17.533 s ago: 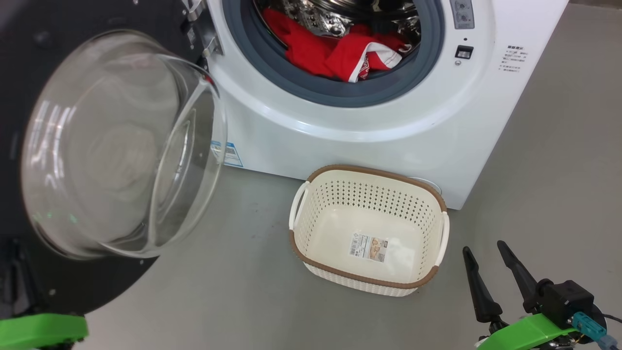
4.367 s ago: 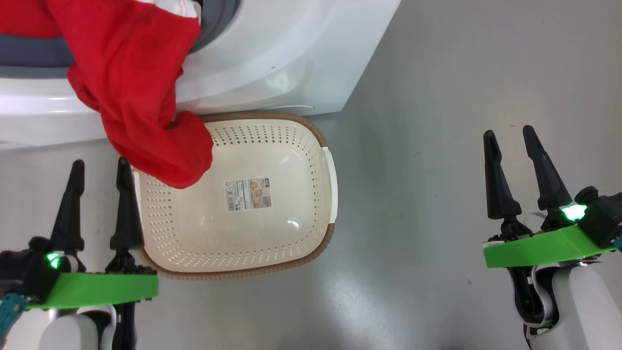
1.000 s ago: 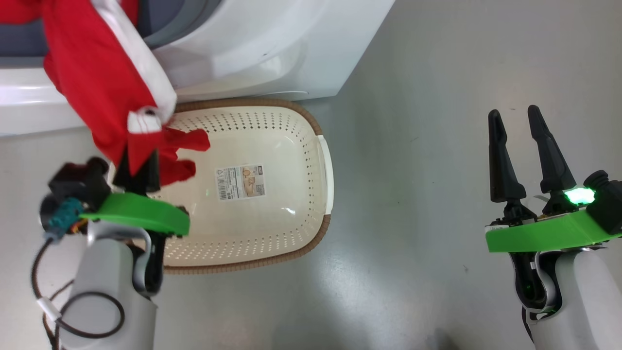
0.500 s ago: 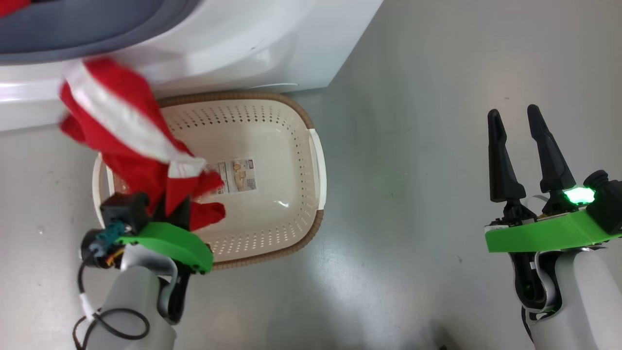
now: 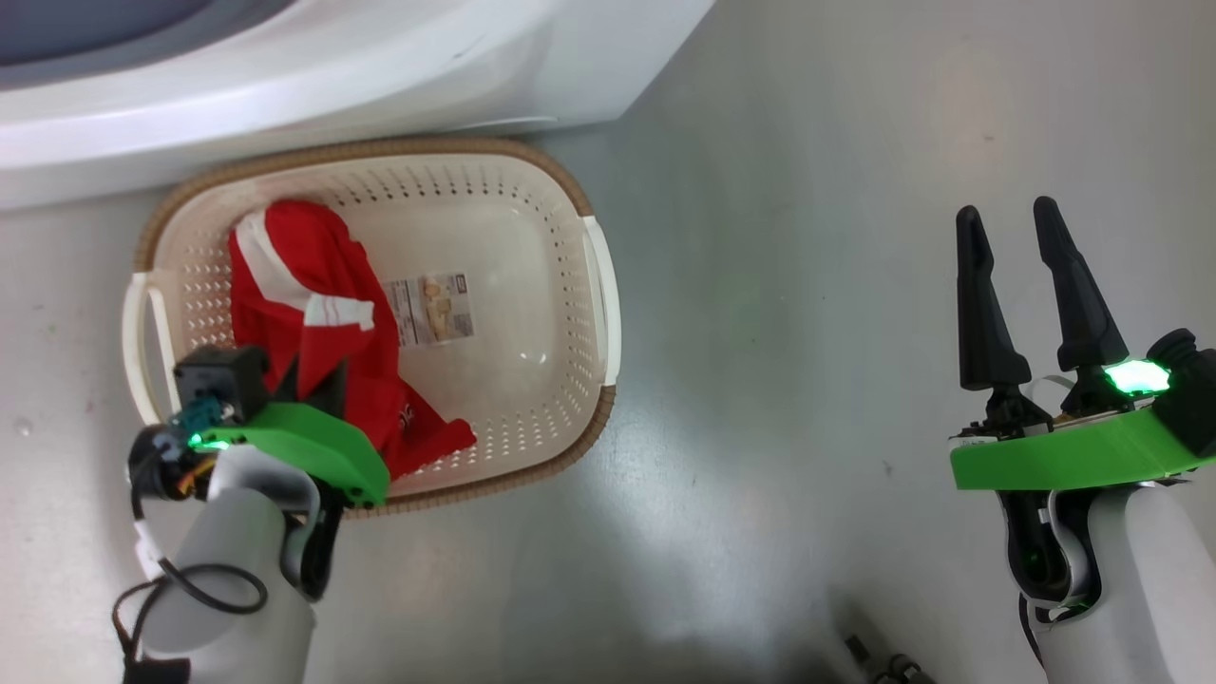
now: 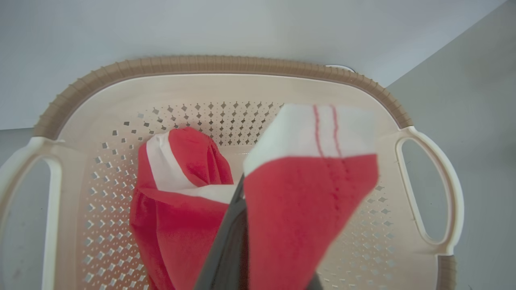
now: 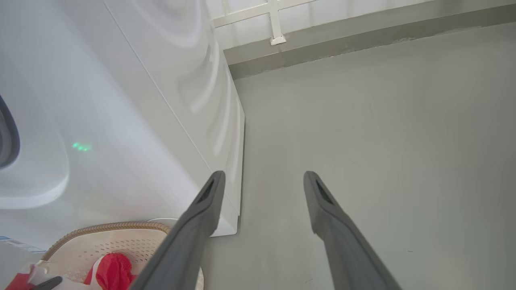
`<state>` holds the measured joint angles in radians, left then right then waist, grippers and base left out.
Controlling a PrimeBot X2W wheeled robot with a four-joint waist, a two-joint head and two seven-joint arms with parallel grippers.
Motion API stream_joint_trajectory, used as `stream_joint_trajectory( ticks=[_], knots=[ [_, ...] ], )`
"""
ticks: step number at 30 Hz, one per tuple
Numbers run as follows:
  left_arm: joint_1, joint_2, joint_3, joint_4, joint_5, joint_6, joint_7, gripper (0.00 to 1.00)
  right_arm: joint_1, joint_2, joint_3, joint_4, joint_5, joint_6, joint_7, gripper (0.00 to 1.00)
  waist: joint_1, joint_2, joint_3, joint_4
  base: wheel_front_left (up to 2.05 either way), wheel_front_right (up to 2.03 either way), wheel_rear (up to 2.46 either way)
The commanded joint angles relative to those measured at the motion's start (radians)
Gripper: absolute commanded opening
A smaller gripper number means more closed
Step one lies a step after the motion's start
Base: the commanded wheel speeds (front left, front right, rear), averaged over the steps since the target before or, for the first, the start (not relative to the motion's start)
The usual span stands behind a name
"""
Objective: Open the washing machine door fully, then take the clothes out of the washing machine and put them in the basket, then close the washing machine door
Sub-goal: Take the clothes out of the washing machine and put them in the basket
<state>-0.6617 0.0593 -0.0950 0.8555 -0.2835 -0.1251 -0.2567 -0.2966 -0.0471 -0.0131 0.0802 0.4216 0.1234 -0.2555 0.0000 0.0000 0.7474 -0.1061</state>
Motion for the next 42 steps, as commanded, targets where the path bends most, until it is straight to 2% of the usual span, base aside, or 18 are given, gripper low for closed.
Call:
stream_joint_trajectory(
  ticks=[1, 9, 10, 11, 12, 13, 14, 15, 30, 42],
  knots=[
    [0.003, 0.039, 0.021, -0.002, -0.009, -0.006, -0.005, 0.00, -0.003, -0.003, 0.022, -0.028, 0.009, 0.007, -0.006, 1.00, 0.0000, 0.0000, 0.028, -0.009, 0.00, 0.00, 0.00],
    [-0.030, 0.052, 0.019, 0.041, -0.013, -0.006, -0.005, 0.02, -0.008, -0.003, 0.020, -0.034, 0.009, 0.007, -0.006, 1.00, 0.0000, 0.0000, 0.053, -0.012, 0.00, 0.00, 0.00],
    [-0.033, 0.053, 0.021, 0.045, -0.015, -0.006, -0.005, 0.22, -0.009, -0.003, 0.019, -0.034, 0.009, 0.007, -0.006, 1.00, 0.0000, 0.0000, 0.054, -0.012, 0.00, 0.00, 0.00],
    [-0.037, 0.053, 0.024, 0.047, -0.017, -0.006, -0.005, 0.35, -0.009, -0.003, 0.018, -0.034, 0.008, 0.007, -0.006, 1.00, 0.0000, 0.0000, 0.054, -0.011, 0.00, 0.00, 0.00],
    [-0.039, 0.053, 0.027, 0.049, -0.018, -0.006, -0.005, 0.42, -0.009, -0.003, 0.017, -0.034, 0.008, 0.007, -0.006, 1.00, 0.0000, 0.0000, 0.054, -0.011, 0.00, 0.00, 0.00],
    [-0.040, 0.052, 0.030, 0.050, -0.020, -0.006, -0.005, 0.60, -0.010, -0.003, 0.016, -0.034, 0.007, 0.007, -0.006, 1.00, 0.0000, 0.0000, 0.053, -0.010, 0.00, 0.00, 0.00],
    [-0.042, 0.052, 0.032, 0.050, -0.021, -0.006, -0.005, 0.88, -0.010, -0.003, 0.016, -0.033, 0.007, 0.007, -0.006, 1.00, 0.0000, 0.0000, 0.051, -0.009, 0.00, 0.00, 0.00],
    [-0.042, 0.051, 0.034, 0.049, -0.021, -0.006, -0.005, 1.00, -0.011, -0.003, 0.015, -0.032, 0.006, 0.007, -0.006, 1.00, 0.0000, 0.0000, 0.049, -0.007, 0.00, 0.00, 0.00],
    [0.016, 0.039, 0.077, -0.013, -0.034, -0.006, -0.005, 1.00, -0.001, -0.003, 0.018, -0.007, -0.005, 0.007, -0.006, 1.00, 0.0000, 0.0000, -0.055, 0.015, 0.00, 0.00, 0.00],
    [0.141, 0.025, 0.159, -0.202, 0.013, -0.006, -0.005, 1.00, 0.048, -0.003, 0.024, 0.026, -0.025, 0.007, -0.006, 1.00, 0.0000, 0.0000, -0.222, 0.044, 0.00, 0.00, 0.00]
  ],
)
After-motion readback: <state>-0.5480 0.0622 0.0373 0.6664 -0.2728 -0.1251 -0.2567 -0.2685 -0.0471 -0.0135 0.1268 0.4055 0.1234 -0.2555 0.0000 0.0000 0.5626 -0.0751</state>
